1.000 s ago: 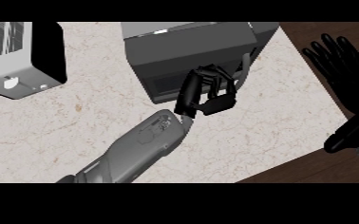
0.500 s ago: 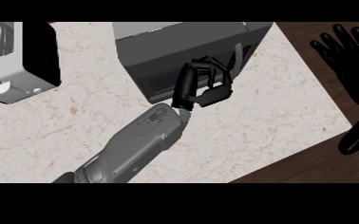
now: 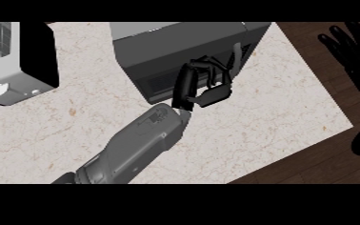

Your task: Pick up the milk, place it into the microwave and close the microwave

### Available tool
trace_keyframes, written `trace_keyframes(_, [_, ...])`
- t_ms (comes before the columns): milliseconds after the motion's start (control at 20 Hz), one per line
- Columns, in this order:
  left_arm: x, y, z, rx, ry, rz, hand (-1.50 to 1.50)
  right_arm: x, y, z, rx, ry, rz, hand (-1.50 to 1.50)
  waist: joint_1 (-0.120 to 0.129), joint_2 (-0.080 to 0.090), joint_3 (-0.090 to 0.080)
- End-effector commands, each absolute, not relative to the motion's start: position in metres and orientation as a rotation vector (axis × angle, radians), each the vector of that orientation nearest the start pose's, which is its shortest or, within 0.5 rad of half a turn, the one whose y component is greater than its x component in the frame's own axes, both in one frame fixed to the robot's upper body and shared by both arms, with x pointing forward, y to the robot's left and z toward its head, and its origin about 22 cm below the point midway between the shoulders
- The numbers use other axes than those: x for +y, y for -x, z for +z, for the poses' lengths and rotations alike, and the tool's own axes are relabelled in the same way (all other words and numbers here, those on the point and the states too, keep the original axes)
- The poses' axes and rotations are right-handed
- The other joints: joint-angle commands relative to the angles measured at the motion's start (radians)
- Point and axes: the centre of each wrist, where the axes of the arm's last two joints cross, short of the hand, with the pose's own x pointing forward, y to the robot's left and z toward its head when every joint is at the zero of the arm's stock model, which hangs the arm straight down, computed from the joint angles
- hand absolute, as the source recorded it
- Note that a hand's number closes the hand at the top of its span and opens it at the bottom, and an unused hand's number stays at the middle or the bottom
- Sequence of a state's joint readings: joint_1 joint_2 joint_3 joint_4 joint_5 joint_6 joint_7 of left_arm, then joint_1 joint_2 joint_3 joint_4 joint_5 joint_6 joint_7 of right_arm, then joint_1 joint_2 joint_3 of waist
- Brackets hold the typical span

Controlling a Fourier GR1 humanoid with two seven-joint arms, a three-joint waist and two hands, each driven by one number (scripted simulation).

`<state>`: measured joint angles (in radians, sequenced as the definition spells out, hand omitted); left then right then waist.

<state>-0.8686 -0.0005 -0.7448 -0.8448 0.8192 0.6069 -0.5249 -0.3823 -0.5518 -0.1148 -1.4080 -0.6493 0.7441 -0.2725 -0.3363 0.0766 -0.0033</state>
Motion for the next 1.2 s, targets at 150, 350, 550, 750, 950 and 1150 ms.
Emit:
trace_keyframes(150, [0.016,-0.361,0.048,-1.852,0.221,-0.036,1.5,-0.354,-0.325,0.148,-2.052,-0.734,0.515,-1.5,-0.005,0.014,-0.001])
trace_keyframes(350, [0.015,-0.36,0.047,-1.859,0.227,-0.039,1.5,-0.354,-0.325,0.151,-2.06,-0.746,0.503,-1.5,-0.015,0.014,0.0])
trace_keyframes(550, [0.016,-0.361,0.045,-1.871,0.217,-0.029,1.5,-0.358,-0.326,0.157,-2.05,-0.746,0.521,-1.5,-0.011,0.018,-0.001])
trace_keyframes(750, [0.016,-0.361,0.045,-1.875,0.229,-0.008,1.5,-0.362,-0.325,0.158,-2.05,-0.743,0.516,-1.5,-0.022,0.023,0.001])
trace_keyframes(950, [0.017,-0.361,0.041,-1.882,0.228,-0.02,1.5,-0.364,-0.326,0.166,-2.057,-0.738,0.523,-1.5,-0.014,0.023,0.0])
trace_keyframes(1150, [0.016,-0.363,0.043,-1.889,0.215,-0.01,1.5,-0.367,-0.325,0.166,-2.051,-0.748,0.516,-1.5,-0.023,0.022,0.002])
